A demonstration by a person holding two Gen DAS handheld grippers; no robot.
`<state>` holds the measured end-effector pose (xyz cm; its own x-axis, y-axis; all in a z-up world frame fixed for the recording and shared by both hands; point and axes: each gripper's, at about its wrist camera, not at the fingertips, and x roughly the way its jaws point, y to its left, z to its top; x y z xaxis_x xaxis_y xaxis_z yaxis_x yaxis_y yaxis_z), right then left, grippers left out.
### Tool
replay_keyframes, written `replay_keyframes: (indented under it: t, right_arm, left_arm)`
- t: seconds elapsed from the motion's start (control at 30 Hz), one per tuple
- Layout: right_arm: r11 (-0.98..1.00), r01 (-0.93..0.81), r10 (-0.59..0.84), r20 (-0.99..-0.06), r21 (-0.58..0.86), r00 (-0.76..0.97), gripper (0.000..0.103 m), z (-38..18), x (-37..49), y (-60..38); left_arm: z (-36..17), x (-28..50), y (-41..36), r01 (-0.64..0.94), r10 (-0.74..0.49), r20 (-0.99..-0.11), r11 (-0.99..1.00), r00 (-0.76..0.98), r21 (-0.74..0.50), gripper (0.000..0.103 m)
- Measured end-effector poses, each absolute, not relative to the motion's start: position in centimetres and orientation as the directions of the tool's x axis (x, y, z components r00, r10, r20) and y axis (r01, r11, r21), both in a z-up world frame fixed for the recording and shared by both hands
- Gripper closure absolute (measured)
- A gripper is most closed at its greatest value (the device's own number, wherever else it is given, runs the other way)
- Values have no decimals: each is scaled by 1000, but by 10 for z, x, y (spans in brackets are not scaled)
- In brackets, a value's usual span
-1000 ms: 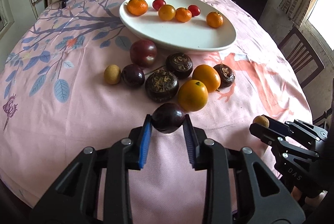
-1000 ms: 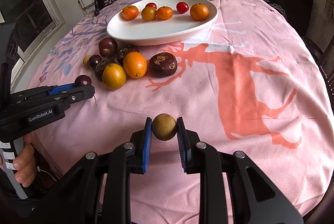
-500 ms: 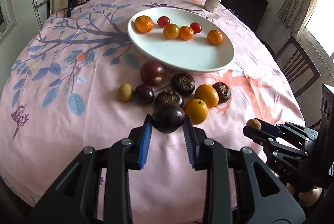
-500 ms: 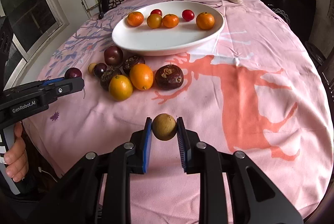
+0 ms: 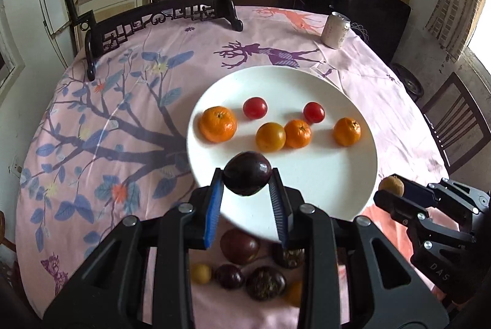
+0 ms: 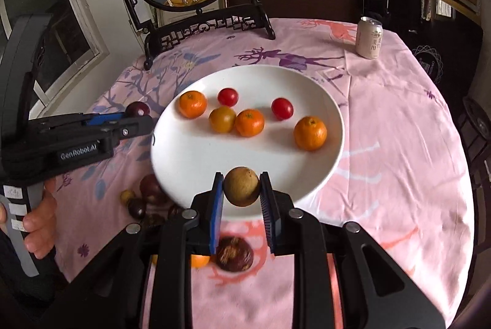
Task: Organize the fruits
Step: 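Carry both fruits to the white plate and open both tools beside the other fruit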
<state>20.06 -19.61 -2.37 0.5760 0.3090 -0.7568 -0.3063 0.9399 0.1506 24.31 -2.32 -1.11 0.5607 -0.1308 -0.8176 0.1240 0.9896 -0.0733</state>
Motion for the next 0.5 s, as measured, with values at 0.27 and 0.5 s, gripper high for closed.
replay_keyframes:
  t: [0.27,0.5]
  right_arm:
    - [956,-277,240,-795,94,558,79,-53,305,-183]
    - [944,-307,281,-788,123,547,79,-64,343,-173]
  left_arm:
    - [-22,338,-40,110,-124,-851,991,511,-79,72]
    - [-52,386,-46,82,-95,-887,995,451,-65,72]
